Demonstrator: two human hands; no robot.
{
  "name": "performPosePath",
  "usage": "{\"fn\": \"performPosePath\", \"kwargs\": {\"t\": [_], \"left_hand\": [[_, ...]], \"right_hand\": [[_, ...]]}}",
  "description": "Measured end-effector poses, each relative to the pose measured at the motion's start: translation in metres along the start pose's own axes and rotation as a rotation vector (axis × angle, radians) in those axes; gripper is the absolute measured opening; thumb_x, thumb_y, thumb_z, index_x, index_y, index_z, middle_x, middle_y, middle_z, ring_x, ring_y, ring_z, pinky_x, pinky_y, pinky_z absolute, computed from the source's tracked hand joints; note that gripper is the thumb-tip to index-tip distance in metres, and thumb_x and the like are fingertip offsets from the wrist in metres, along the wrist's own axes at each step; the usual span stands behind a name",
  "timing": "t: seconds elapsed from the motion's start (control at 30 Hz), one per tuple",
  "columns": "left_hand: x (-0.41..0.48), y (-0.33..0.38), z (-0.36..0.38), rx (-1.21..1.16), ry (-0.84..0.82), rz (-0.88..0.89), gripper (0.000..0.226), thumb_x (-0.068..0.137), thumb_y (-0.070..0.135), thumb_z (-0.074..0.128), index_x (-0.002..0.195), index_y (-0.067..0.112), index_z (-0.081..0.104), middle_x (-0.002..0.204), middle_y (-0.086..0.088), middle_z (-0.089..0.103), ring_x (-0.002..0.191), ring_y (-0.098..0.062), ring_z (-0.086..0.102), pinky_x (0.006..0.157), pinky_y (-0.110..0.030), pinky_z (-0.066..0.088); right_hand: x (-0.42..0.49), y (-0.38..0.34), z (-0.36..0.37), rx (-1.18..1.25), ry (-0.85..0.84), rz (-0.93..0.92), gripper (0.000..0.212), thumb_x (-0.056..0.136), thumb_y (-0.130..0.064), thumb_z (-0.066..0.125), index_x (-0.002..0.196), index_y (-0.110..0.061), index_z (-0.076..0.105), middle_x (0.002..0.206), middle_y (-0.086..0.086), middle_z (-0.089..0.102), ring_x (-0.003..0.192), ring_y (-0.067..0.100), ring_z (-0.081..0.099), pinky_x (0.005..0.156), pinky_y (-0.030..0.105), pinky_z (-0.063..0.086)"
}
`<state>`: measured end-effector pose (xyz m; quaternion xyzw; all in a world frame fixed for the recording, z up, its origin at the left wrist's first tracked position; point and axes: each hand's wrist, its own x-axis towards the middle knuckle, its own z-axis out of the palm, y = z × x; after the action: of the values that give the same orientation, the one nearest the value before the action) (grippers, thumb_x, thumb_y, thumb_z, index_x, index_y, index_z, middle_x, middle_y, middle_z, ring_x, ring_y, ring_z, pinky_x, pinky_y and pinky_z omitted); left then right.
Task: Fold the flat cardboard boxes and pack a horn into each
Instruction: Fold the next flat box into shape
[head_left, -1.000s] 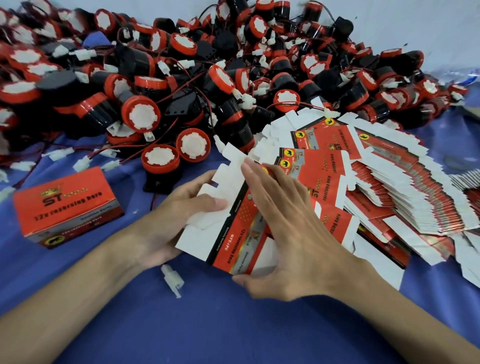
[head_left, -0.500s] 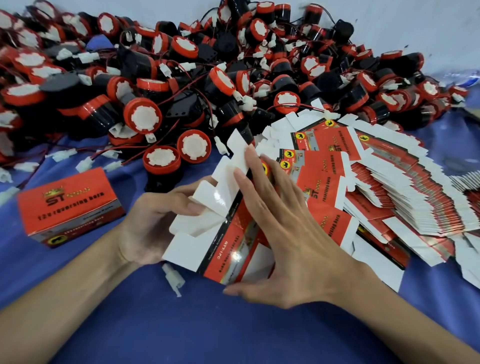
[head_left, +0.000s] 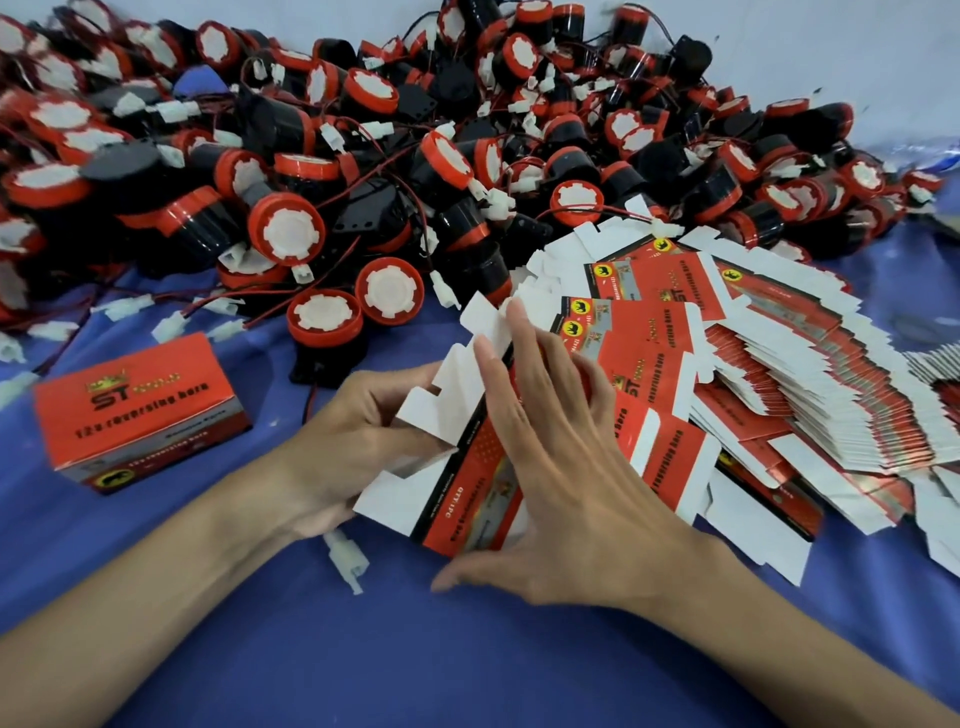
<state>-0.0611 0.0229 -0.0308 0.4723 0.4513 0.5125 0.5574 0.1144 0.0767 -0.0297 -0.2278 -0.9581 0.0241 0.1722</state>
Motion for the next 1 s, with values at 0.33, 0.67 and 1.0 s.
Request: {"fn": "performPosePath", "kwargs": {"t": [0.33,0.67,1.0], "left_hand": [[-0.001,-0.003,0.002,-0.019,0.156,0.056,0.043,0.061,-0.002,0.079,0.098,0.020,0.076,0.095,-0.023,0.071,0.086,-0.034,0.066,0.071,-0.043,0.057],[-0.002,-0.002,0.003,0.295,-0.011,0.039,0.047,0.064,0.006,0.073,0.108,0.018,0.060,0.097,0.010,0.073,0.088,-0.003,0.068,0.070,-0.017,0.052],[0.000,-0.001,0.007,0.016,0.238,0.220,0.024,0.072,0.005,0.061,0.061,0.022,0.075,0.061,0.004,0.069,0.054,-0.007,0.065,0.048,-0.017,0.048]], "right_hand": [[-0.001,0.004,-0.004,0.153,0.178,-0.001,0.121,0.068,-0.068,0.069,0.150,-0.012,-0.001,0.160,0.013,0.008,0.147,0.022,0.013,0.113,0.046,0.018],[-0.003,-0.001,-0.006,0.197,0.029,-0.113,0.123,0.066,-0.072,0.068,0.151,-0.016,-0.002,0.160,0.004,0.012,0.142,0.019,0.022,0.112,0.043,0.022],[-0.006,-0.008,-0.016,-0.058,0.032,-0.120,0.113,0.067,-0.062,0.069,0.151,-0.018,0.008,0.159,0.013,0.014,0.139,0.029,0.025,0.104,0.049,0.028]]}}
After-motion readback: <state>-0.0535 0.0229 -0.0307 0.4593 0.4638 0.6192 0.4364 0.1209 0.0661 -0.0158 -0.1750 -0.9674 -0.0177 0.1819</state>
